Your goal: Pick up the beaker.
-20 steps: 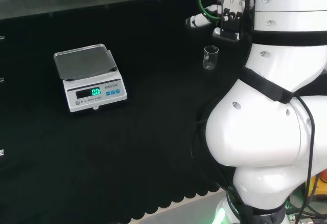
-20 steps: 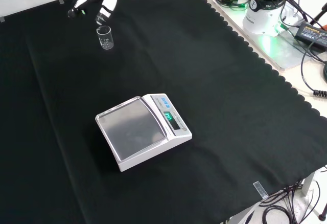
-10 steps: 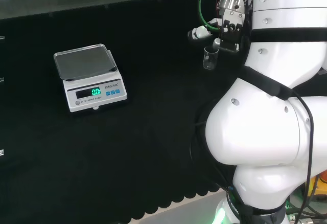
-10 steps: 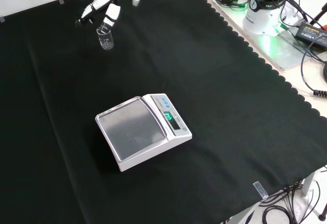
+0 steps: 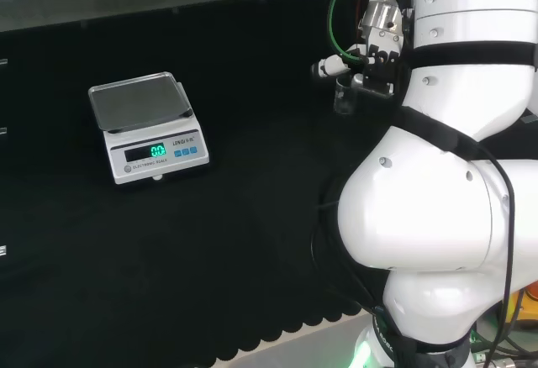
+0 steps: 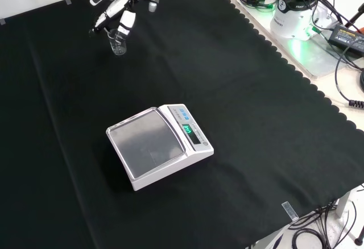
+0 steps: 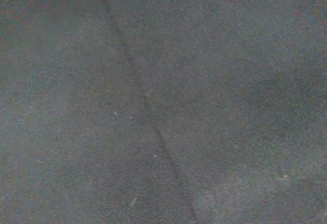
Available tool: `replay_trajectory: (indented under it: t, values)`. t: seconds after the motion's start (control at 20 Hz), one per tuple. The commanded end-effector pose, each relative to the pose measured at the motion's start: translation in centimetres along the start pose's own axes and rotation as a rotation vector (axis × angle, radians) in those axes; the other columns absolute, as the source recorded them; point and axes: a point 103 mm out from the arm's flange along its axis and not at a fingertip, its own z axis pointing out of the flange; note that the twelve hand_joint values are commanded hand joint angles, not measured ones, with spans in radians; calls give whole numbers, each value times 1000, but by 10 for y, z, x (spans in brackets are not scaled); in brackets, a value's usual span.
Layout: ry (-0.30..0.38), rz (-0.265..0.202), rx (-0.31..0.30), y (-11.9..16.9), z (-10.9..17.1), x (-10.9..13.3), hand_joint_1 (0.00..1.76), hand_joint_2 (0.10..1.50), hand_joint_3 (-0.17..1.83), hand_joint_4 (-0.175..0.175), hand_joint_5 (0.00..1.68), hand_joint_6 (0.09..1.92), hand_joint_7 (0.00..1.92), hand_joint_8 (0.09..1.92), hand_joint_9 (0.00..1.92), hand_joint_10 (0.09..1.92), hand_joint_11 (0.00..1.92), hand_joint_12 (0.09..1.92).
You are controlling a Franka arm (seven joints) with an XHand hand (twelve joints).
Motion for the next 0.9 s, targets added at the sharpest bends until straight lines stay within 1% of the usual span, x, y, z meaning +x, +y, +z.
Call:
replay_trajectory:
  t: [0.05,0.2,0.3,0.35,0.55,0.7,0.9]
  values:
    - [-29,21,3,-1,3,-4,345,954,168,-50,27,87,0,414,0,565,0,1380]
    - [-52,35,-14,-2,4,-5,431,938,154,-59,51,87,0,559,2,758,9,1446]
    - [-69,44,-28,-2,4,-5,469,930,156,-66,67,87,0,687,27,855,57,1453]
    - [-73,46,-33,-2,5,-5,491,925,159,-71,82,87,21,736,70,879,110,1442]
    - [-101,62,-60,-2,3,-6,578,907,191,-94,164,87,135,825,286,859,331,1361]
    - [-119,75,-69,-1,4,-5,641,889,240,-106,233,87,231,848,471,798,486,1295]
    - [-140,89,-81,1,5,-8,717,852,335,-115,296,87,316,865,643,740,654,1211]
